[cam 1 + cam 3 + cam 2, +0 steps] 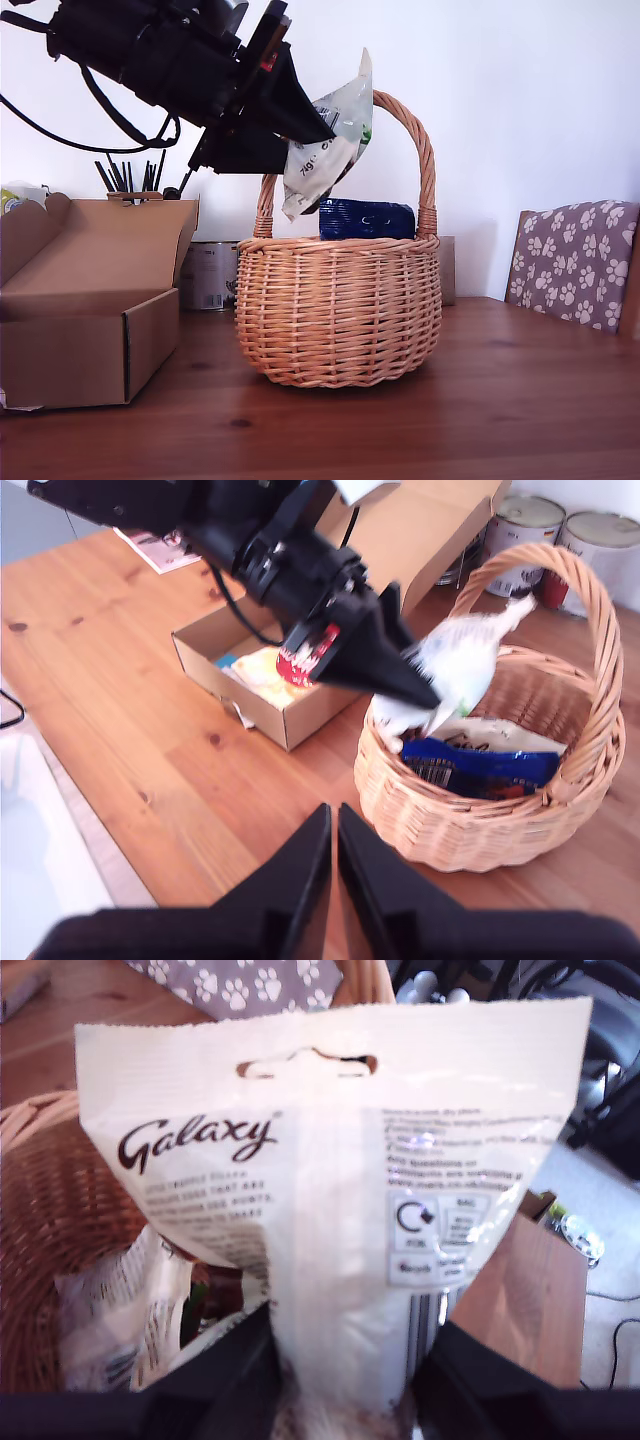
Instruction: Move the bags of Easter eggs from the cardboard box on the left into the woven basket on the right side.
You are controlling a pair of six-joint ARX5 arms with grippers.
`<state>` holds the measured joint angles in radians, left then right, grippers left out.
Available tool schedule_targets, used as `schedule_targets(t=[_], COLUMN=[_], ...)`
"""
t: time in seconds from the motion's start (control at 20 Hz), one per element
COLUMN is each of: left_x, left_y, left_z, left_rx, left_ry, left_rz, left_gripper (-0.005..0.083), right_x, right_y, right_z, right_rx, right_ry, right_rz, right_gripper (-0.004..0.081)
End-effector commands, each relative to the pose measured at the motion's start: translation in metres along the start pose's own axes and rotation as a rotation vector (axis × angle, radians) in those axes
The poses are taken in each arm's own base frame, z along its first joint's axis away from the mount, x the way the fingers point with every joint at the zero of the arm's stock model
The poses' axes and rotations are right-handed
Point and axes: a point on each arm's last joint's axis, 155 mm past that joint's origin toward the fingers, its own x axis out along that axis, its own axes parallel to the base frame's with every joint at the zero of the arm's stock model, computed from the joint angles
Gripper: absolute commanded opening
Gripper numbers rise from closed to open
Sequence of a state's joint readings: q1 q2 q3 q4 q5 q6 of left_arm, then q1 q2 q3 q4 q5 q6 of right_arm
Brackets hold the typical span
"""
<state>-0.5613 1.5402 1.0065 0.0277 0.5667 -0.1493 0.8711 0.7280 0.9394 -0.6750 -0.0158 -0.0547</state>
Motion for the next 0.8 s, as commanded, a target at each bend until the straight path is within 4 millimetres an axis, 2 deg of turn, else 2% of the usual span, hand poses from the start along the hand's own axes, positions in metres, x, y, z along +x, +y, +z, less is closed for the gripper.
schedule_targets(t=[0.0, 0.2, 0.45, 0.6, 0.75], left_x=[0.007, 0.021, 0.039, 0.035, 0.032], left_y=[0.004, 0.022, 0.055, 0.077, 0.086], left_z=[0.006, 0.014, 0.024, 0.029, 0.035], left_rx=[-0.001, 0.008, 0.076, 0.142, 0.155], left_ry=[-0.011, -0.036, -0.089, -0.105, -0.130], left_rz=[-0.001, 0.037, 0.148, 0.271, 0.326], left_gripper=[0.0287, 0.0287, 0.0287, 0.0286, 0.0286], right_x=[-0.003, -0.004, -0.004, -0.004, -0.004], right_y=[-0.001, -0.001, -0.001, 0.000, 0.000], right_z=[0.001, 0.000, -0.005, -0.007, -0.007], right_rx=[-0.003, 0.003, 0.003, 0.003, 0.003], right_ry=[-0.007, -0.008, 0.013, 0.021, 0.020], right_rz=[-0.004, -0.004, -0.002, -0.002, -0.002], right_gripper=[-0.0013, -0.0013, -0.0013, -0.0013, -0.0013])
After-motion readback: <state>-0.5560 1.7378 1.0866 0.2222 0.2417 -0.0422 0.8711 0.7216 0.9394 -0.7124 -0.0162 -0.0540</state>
